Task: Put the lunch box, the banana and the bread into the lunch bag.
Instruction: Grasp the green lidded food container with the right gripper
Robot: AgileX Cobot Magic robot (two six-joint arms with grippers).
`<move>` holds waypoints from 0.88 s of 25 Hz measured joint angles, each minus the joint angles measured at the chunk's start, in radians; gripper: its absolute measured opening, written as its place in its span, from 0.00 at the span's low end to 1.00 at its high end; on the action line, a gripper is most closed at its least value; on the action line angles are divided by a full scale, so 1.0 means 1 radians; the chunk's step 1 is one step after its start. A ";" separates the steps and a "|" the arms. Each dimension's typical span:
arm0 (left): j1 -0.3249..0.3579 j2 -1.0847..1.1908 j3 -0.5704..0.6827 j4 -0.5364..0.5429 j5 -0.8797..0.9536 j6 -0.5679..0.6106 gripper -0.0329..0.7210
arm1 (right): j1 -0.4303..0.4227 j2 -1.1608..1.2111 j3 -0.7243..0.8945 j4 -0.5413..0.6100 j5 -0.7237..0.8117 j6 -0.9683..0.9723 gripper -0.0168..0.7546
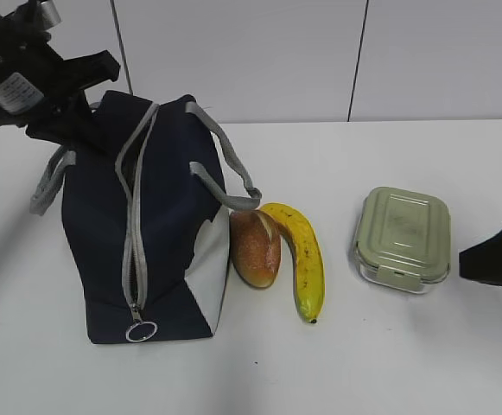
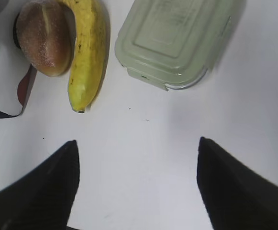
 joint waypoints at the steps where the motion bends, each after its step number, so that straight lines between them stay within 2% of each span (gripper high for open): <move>1: 0.000 0.000 0.000 0.000 0.000 0.000 0.04 | 0.000 0.046 -0.014 0.020 -0.002 -0.030 0.75; 5: 0.000 0.000 0.000 0.000 0.000 0.000 0.04 | -0.040 0.210 -0.082 0.115 0.002 -0.128 0.75; 10: 0.000 0.000 0.000 0.000 0.000 0.000 0.04 | -0.182 0.361 -0.170 0.313 0.093 -0.312 0.75; 13: 0.000 0.000 0.000 0.000 0.000 0.000 0.04 | -0.268 0.442 -0.222 0.388 0.186 -0.381 0.75; 17: 0.000 0.000 0.000 0.001 0.000 0.000 0.04 | -0.324 0.553 -0.281 0.443 0.274 -0.438 0.75; 22: 0.000 0.000 0.000 0.001 0.000 0.000 0.04 | -0.334 0.689 -0.353 0.449 0.325 -0.452 0.75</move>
